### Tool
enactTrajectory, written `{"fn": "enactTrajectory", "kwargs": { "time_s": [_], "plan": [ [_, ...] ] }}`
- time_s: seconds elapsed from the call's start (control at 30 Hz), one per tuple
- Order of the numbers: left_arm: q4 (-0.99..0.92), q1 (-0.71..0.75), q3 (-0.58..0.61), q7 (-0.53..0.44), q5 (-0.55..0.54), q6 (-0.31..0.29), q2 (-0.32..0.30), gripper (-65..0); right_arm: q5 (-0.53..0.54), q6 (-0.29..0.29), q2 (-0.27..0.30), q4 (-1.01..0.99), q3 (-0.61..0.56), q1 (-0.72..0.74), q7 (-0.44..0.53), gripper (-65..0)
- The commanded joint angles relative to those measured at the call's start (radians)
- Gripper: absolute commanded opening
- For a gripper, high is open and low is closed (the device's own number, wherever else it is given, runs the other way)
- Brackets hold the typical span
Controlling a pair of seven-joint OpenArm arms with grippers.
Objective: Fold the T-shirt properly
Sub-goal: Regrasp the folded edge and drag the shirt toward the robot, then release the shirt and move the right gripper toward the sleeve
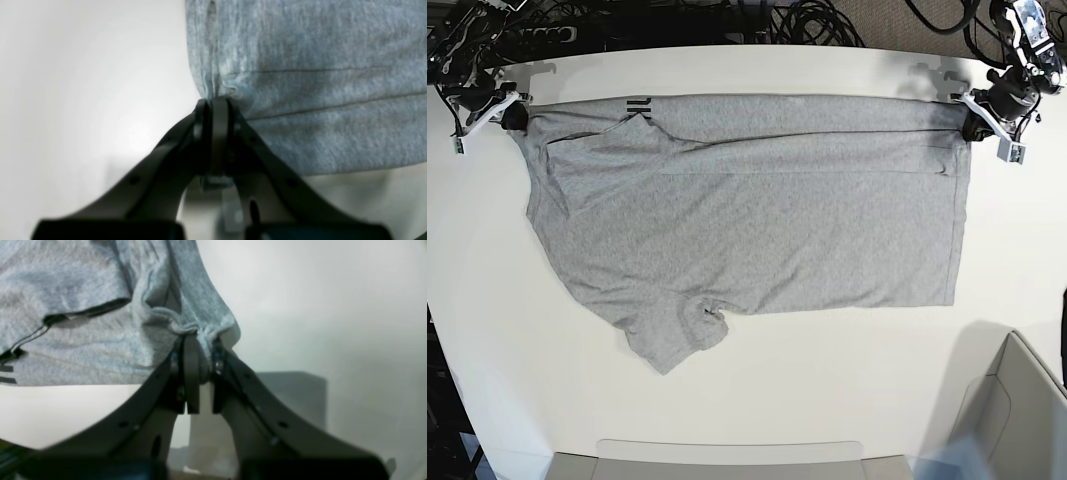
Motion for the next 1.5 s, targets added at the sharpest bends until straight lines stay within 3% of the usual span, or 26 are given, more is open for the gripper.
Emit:
{"fn": "enactTrajectory", "kwargs": {
  "time_s": [0.0,0.23,0.5,0.6,0.73,0.97,1.47],
  "plan": [
    [-0.014,0.044,-0.007,0.084,0.146,0.047,-0.003,-65.0,-0.133,0.011,0.001,-0.013,0.000,-0.041,-0.123,-65.0],
    [-0.016,0.096,-0.087,0.064,0.192,0.047,0.021,-65.0,-0.131,0.011,0.000,-0.011,0.000,-0.089,-0.121,-65.0],
    [-0.014,0.096,-0.090,0.064,0.238,0.047,0.051,-64.9,-0.136,0.011,-0.026,-0.011,0.002,-0.126,-0.061,-65.0],
    [-0.007,0.092,-0.090,0.064,0.238,0.047,0.051,-55.8,-0.136,0.011,-0.026,-0.010,0.000,-0.119,-0.063,-65.0],
    [0.020,0.090,-0.148,0.063,0.238,0.047,0.055,-41.0,-0.136,0.011,-0.034,0.064,0.000,-0.119,-0.063,-55.6],
    [0.125,0.087,-0.248,0.063,0.238,0.047,0.084,-40.3,-0.136,0.011,-0.066,0.230,0.002,-0.121,-0.063,-45.2],
    [0.164,-0.016,-0.251,0.075,0.239,0.047,0.072,-40.3,-0.136,0.011,-0.071,0.276,0.002,-0.093,-0.064,-44.9]
  ]
}}
